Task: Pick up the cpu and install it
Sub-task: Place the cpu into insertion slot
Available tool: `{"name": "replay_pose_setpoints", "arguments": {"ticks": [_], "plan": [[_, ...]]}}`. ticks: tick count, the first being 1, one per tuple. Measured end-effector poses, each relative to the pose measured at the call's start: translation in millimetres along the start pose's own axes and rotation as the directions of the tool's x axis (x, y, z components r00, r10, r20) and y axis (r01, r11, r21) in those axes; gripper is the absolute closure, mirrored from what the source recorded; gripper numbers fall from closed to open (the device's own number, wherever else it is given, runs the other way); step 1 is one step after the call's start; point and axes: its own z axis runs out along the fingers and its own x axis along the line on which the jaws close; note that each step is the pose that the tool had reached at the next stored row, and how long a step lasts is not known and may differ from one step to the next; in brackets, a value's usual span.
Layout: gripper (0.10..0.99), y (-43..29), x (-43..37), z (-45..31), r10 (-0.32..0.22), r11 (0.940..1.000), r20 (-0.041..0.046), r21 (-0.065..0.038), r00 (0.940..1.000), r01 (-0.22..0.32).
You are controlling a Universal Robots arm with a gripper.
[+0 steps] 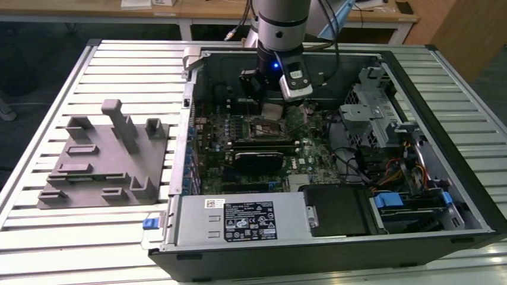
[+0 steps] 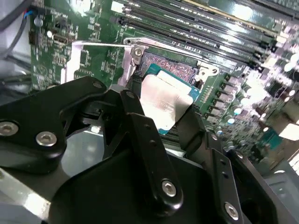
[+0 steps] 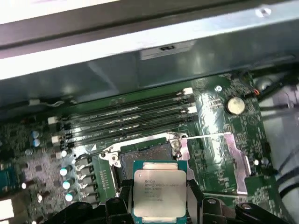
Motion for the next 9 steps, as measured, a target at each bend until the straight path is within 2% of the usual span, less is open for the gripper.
{"name": "replay_pose_setpoints", "arguments": {"ticks": [4, 9], "plan": [[0.545, 0.0, 0.0, 0.1, 0.072, 0.9974, 0.0029, 0.002, 0.9974, -0.072], [0.545, 0.0, 0.0, 0.3, 0.163, 0.9867, 0.0068, 0.004, 0.9867, -0.163]]}}
